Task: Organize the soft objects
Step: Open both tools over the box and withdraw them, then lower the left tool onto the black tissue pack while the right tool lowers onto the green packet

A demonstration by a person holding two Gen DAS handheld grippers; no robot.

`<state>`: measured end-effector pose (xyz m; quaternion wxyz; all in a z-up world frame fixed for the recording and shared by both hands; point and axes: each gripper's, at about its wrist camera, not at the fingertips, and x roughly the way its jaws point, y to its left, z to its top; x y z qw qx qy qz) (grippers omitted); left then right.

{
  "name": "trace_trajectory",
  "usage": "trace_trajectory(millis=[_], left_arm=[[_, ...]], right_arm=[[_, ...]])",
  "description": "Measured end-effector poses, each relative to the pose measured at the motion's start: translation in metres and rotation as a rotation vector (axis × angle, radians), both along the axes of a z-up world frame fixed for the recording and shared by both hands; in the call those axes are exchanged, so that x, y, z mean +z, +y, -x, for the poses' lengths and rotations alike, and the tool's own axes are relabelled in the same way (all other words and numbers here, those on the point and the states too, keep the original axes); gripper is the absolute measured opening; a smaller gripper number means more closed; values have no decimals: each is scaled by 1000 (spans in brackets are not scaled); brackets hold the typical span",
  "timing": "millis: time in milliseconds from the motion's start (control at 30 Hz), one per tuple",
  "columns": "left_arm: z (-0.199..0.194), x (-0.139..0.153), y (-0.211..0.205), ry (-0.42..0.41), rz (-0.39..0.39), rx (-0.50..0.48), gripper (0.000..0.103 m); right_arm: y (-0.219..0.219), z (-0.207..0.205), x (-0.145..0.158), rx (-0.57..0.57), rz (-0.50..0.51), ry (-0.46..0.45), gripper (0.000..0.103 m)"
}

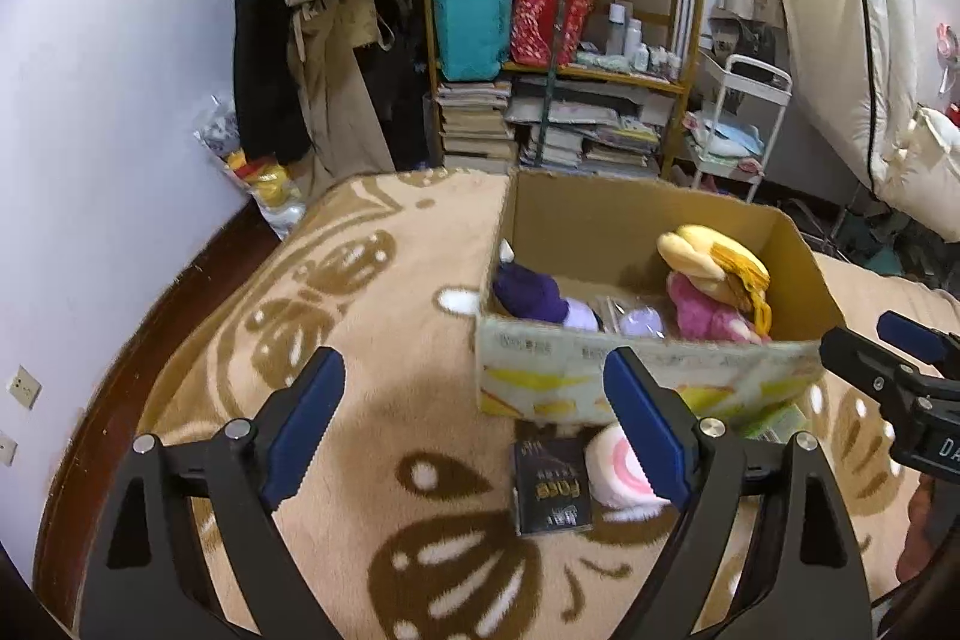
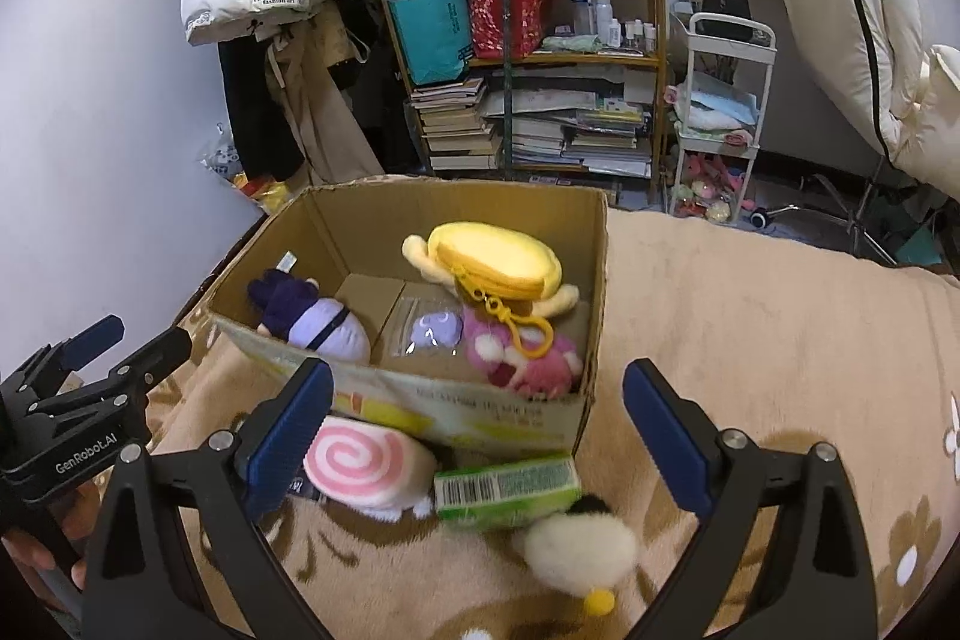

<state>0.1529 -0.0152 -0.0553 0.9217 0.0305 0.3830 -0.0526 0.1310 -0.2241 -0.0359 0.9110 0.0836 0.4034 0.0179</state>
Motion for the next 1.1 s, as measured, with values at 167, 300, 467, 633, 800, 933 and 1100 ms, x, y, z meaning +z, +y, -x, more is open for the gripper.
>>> trace_trajectory(millis=[167, 300, 467, 633, 800, 933, 1100], left_arm=[[14, 1, 0, 29, -21, -20, 87], [21, -1, 1, 55, -35, -17, 87], [29, -2, 6, 87, -45, -6, 87], [37, -4, 9, 130, -60, -10, 87], [36, -11, 9, 165, -73, -14, 87], [32, -17, 8, 186, -70, -20, 87], [26, -25, 8, 211, -70, -17, 87]], right_arm=[[-1, 10, 4, -9, 7, 11, 101], [-2, 18, 3, -26, -23, 28, 101], [-4, 26, 2, -37, -44, 39, 101], [0, 32, 3, -36, -36, 41, 101], [6, 32, 1, -32, -23, 52, 101], [6, 29, -4, -35, -15, 70, 101], [4, 24, -11, -52, -17, 94, 101]])
